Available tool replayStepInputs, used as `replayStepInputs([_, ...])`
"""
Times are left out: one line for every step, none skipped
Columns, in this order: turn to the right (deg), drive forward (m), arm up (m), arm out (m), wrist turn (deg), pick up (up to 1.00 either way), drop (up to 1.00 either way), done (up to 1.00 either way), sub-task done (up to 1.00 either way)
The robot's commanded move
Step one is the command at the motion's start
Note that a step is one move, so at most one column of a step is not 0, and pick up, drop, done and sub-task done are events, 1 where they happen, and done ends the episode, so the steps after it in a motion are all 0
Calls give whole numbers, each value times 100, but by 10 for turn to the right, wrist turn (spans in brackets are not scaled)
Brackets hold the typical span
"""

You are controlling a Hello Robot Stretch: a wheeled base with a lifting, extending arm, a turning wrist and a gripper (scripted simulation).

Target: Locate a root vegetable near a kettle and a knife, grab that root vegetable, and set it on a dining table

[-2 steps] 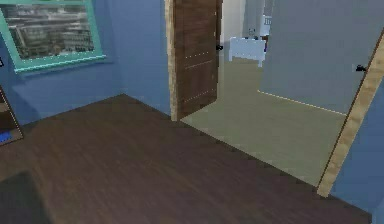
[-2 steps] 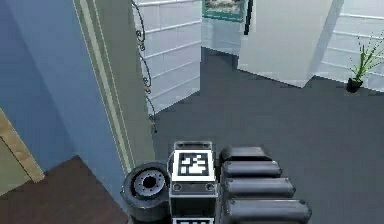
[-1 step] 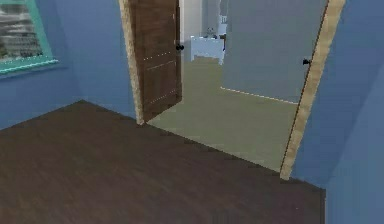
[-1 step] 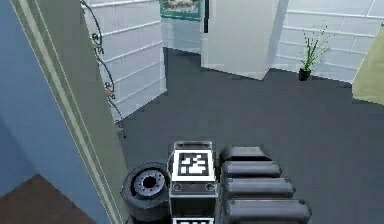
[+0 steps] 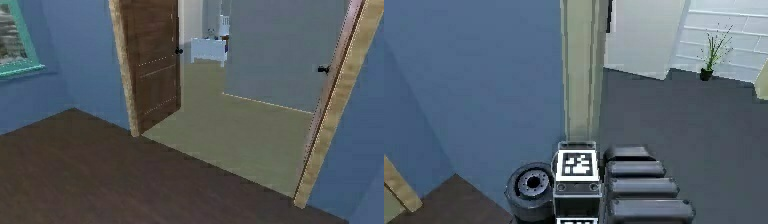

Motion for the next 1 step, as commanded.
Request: replayStepInputs([-450, 0, 0, 0, 0, 0, 0, 0, 0])
